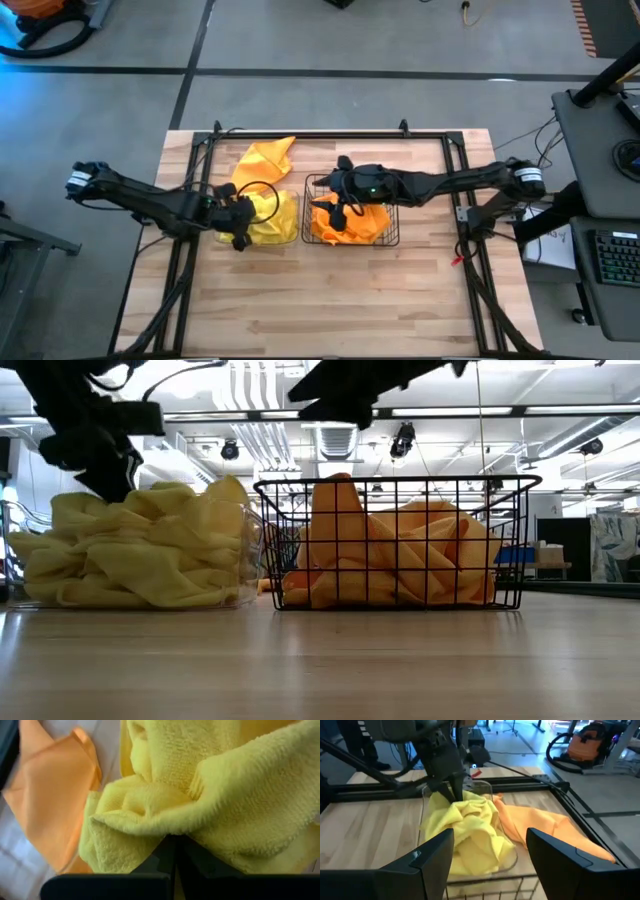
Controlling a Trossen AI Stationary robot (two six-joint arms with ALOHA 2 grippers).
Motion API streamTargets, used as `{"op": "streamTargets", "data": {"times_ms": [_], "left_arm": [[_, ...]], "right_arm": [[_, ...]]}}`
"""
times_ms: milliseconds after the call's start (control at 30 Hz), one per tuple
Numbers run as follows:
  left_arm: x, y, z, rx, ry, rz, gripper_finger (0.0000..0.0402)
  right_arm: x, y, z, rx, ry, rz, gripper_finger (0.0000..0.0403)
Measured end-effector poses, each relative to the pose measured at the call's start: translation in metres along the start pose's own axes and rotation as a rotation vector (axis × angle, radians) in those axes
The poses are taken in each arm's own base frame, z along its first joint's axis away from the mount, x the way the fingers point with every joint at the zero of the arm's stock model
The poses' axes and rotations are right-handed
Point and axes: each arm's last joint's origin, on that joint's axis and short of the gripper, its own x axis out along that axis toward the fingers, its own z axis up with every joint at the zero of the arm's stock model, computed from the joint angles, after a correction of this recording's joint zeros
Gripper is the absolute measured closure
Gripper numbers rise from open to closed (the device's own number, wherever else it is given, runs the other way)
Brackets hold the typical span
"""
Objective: Sort microfiber towel by color & place in baskets
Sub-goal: Put the yellow towel into the transparent bin
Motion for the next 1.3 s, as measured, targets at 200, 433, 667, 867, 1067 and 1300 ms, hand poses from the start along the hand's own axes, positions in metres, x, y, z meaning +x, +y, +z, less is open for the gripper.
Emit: {"op": "streamTargets", "data": {"times_ms": [200,433,667,867,1067,1300], "left_arm": [[0.006,-0.001,-0.004,-0.012,0.033,-0.045,0.0402],[0.012,-0.005,-0.008,-0.043,0.100,-0.091,0.0402],[0.016,-0.007,-0.008,-0.057,0.127,-0.073,0.0401],[-0.005,-0.005,0.012,-0.076,0.083,-0.088,0.0401],[-0.030,-0.001,0.031,-0.086,0.054,-0.099,0.0402],[-0.050,-0.002,0.057,-0.068,-0.107,-0.124,0.0401]], "right_arm": [[0.029,0.005,-0.002,0.001,-0.003,0.070,0.0159],[0.044,0.006,-0.001,-0.002,0.027,0.069,0.0159],[0.038,0.006,0.003,-0.013,0.035,0.069,0.0159],[0.027,0.005,0.011,-0.021,0.035,0.069,0.0159],[0.016,0.003,0.018,-0.028,0.038,0.069,0.0159],[0.014,0.003,0.017,-0.029,0.053,0.069,0.0159]]}}
